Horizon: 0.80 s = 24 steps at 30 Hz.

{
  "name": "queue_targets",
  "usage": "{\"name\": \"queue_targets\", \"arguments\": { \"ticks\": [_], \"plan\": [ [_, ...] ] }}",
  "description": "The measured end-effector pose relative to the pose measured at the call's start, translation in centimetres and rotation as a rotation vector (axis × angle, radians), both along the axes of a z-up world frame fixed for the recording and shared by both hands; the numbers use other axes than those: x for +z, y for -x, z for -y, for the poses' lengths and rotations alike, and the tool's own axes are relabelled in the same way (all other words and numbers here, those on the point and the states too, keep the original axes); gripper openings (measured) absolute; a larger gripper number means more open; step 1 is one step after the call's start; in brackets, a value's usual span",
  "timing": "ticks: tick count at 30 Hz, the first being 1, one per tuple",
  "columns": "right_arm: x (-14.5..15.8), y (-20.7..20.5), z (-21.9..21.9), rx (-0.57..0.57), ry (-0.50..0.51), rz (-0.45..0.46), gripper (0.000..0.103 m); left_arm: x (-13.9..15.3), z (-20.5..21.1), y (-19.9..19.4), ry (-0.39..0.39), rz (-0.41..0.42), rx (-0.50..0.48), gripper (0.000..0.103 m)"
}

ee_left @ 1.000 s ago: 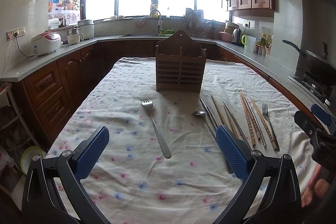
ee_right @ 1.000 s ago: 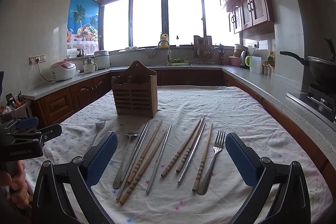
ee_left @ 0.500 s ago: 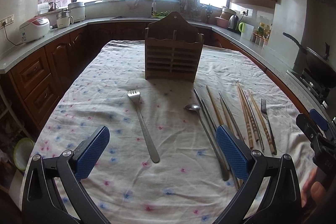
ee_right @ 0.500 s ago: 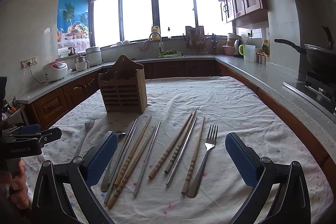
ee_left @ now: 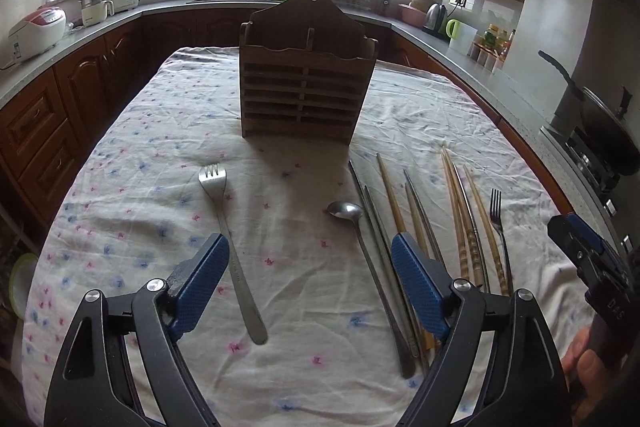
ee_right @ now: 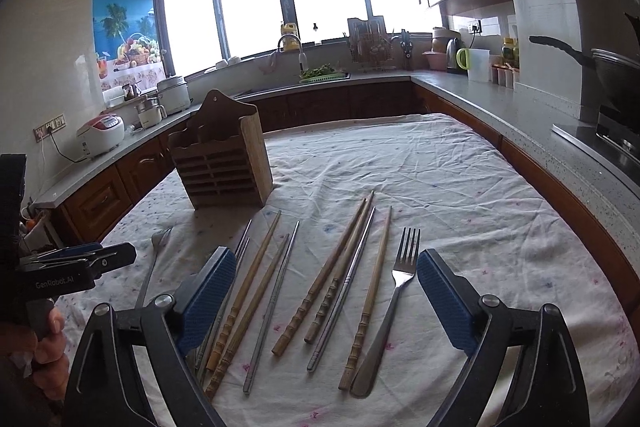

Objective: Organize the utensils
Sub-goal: 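Close the left tool on the steel spoon while the right tool grasps a wooden chopstick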

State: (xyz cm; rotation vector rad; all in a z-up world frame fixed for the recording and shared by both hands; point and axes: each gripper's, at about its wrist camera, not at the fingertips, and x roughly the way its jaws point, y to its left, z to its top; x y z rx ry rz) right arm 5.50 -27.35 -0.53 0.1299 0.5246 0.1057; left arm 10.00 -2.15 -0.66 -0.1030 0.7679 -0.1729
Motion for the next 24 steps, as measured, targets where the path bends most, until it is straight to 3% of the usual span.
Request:
{"name": "queue_targets", "arguments": {
  "ticks": [4,11,16,19,24],
  "plan": [
    [-0.3,-1.7,0.0,0.016,-0.027,-0.042,0.072,-0.4,0.4,-1.2,0.012,-0.036,-0.02,0.076],
    [-1.4,-4.8,0.2,0.047,-0.077,-0.136,0.055,-1.4,1.5,-3.4,0.027,-0.1,-0.066,0.068],
    [-2.3,-7.5,1.4,0.023,-0.088,-0.205,0.038,-2.3,2.5,-4.9,0.036,-0.154,-0.103,0.056],
    [-2.8,-9.4,2.3,-0.006,-0.085,-0.237,0.033,-2.9,3.3,-5.8,0.039,-0.188,-0.126,0.046],
    [-3.9,-12.7,3.8,-0.043,-0.09,-0.3,0.026,-3.7,4.2,-7.2,0.047,-0.225,-0.152,0.04]
  ]
}}
